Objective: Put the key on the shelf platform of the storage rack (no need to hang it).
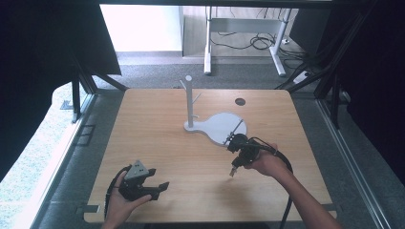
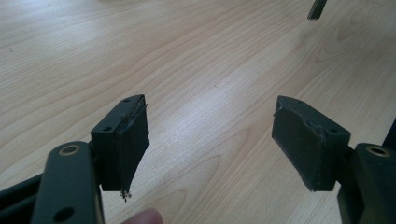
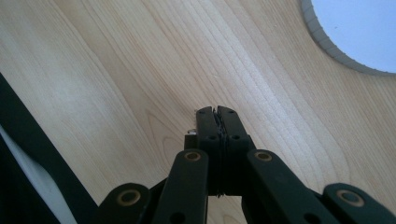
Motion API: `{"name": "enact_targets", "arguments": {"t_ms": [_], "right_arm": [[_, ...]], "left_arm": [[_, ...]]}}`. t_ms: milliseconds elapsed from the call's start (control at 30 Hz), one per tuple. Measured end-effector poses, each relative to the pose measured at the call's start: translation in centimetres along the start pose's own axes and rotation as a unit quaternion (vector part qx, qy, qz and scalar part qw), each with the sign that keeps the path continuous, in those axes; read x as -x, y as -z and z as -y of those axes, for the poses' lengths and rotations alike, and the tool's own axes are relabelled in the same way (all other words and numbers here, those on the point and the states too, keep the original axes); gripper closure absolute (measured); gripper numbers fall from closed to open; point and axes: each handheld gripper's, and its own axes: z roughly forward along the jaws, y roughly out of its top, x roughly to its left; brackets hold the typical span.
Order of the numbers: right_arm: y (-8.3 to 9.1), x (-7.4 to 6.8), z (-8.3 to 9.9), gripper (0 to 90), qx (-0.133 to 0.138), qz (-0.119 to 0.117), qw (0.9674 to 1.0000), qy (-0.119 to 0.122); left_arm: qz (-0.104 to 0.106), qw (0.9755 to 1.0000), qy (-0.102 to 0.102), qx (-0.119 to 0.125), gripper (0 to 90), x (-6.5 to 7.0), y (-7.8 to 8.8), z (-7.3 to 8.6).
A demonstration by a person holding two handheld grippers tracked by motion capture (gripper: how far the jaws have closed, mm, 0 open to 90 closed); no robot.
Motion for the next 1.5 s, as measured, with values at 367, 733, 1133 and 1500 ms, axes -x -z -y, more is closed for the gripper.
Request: {"name": "enact_targets", "arguments": {"t_ms": [367,733,1133,1500], "right_arm": [[0.3,0.7,-0.5,89.8,-0.008,0.009,0.9999,0.002],[0.6,1.6,-1.3,89.8,-0.014,0.013,0.9998,0.003],[0.0,3.7,-2.6,89.8,-0.013,0.006,0.9998,-0.012],[-0.4,6.1,-3.4,89.8,-0.012,0.003,0.9994,-0.033]], "left_arm": [[0.001,1.0000,0.001,0.001,27.4,-0.1,0.1,0.0],[0.001,1.0000,0.000,0.002,27.4,-0.2,0.1,0.0],[0.001,1.0000,0.002,0.007,27.4,-0.3,0.4,-0.1],[0.001,1.0000,0.003,0.006,27.3,-0.4,0.3,-0.1]]}}
